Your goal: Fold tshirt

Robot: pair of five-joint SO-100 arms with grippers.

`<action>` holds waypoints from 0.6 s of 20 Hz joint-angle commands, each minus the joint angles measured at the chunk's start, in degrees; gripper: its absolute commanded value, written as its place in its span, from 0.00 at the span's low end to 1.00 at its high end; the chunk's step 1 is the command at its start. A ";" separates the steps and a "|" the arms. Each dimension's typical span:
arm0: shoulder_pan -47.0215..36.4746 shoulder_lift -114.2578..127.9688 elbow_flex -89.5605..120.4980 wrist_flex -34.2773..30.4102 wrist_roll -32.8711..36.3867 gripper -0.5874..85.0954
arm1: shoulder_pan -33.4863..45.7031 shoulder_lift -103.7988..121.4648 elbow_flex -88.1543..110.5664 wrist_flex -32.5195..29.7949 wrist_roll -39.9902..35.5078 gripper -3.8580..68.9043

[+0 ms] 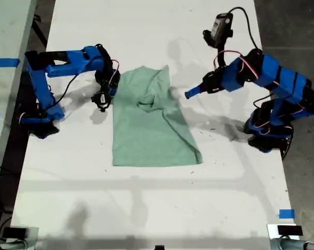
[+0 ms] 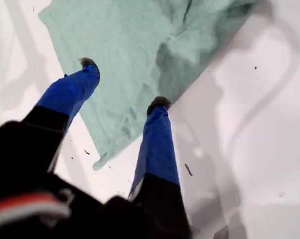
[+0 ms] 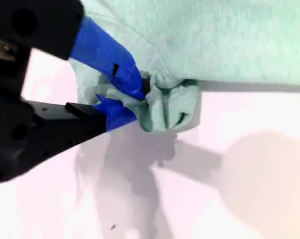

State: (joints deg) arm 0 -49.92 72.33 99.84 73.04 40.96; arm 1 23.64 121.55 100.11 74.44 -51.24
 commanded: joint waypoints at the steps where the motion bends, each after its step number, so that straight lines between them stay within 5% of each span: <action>1: -5.19 16.96 7.29 -0.26 -1.23 0.03 | 0.70 3.52 0.70 -2.20 0.53 0.39; 5: -8.00 25.66 9.58 4.13 -1.93 0.01 | 0.70 3.60 1.76 -3.52 0.79 0.39; 12: 1.14 12.92 -20.30 13.80 -6.68 0.01 | 0.18 3.60 1.93 -3.43 1.49 0.40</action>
State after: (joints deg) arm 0 -51.68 88.51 90.97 84.38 35.24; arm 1 23.73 122.52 102.39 72.77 -50.36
